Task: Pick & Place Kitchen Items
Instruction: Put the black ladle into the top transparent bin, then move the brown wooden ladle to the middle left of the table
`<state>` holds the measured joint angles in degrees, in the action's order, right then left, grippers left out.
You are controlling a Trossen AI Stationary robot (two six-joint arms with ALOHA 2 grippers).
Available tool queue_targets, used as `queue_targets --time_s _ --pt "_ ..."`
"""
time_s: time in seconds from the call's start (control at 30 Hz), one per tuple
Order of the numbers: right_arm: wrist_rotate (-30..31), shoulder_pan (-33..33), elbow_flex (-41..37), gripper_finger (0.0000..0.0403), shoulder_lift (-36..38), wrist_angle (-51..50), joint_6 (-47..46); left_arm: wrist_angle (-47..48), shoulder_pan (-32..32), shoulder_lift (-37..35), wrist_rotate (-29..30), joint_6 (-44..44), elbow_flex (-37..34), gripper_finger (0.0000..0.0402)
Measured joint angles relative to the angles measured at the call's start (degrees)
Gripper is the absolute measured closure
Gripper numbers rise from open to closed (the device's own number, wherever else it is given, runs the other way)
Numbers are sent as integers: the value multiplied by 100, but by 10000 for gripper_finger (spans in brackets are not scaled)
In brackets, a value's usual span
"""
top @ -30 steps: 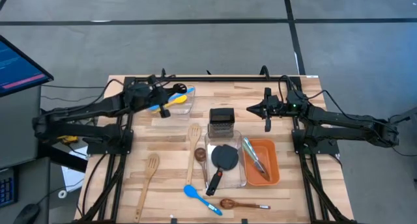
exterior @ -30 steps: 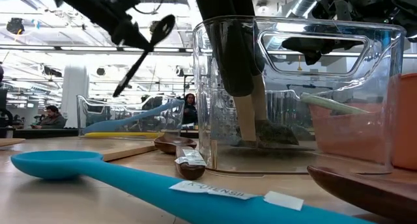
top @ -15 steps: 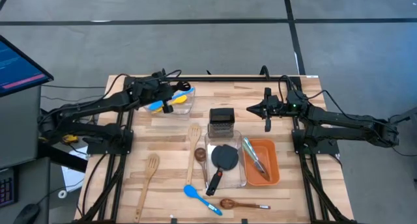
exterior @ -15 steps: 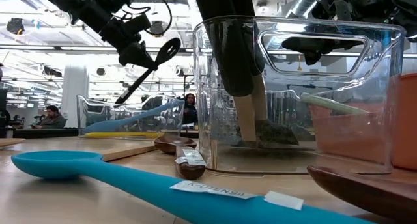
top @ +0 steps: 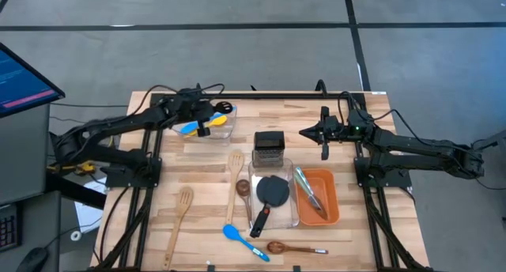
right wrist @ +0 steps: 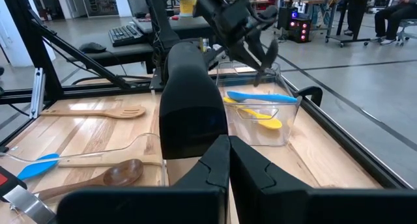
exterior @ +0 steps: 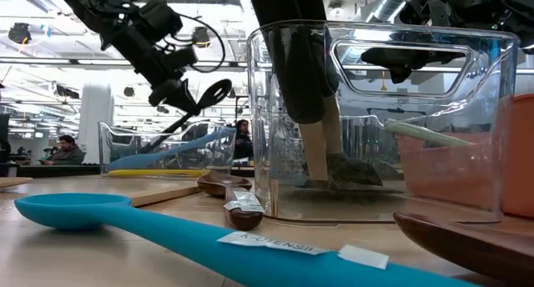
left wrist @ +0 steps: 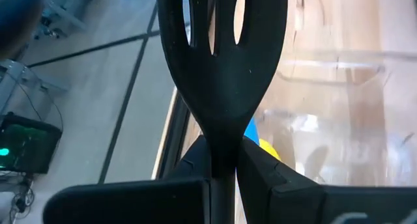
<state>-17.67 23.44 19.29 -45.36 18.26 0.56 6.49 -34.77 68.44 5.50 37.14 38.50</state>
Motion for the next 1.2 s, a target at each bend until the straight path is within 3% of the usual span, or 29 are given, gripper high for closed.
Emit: queue_targets --time_s 0.43,0.77,1.0,1.2 --pt "-1 0 0 402 0 -2 0 10 -275 729 8 -185 0 374" --pt "0 2 0 402 0 -14 0 -9 -317 613 697 -354 -2 285" --pt "-2 2 0 402 0 -22 -14 9 -112 70 714 -455 -4 242" --pt "-2 2 0 402 0 -22 -13 216 276 -1092 702 -1160 -4 272"
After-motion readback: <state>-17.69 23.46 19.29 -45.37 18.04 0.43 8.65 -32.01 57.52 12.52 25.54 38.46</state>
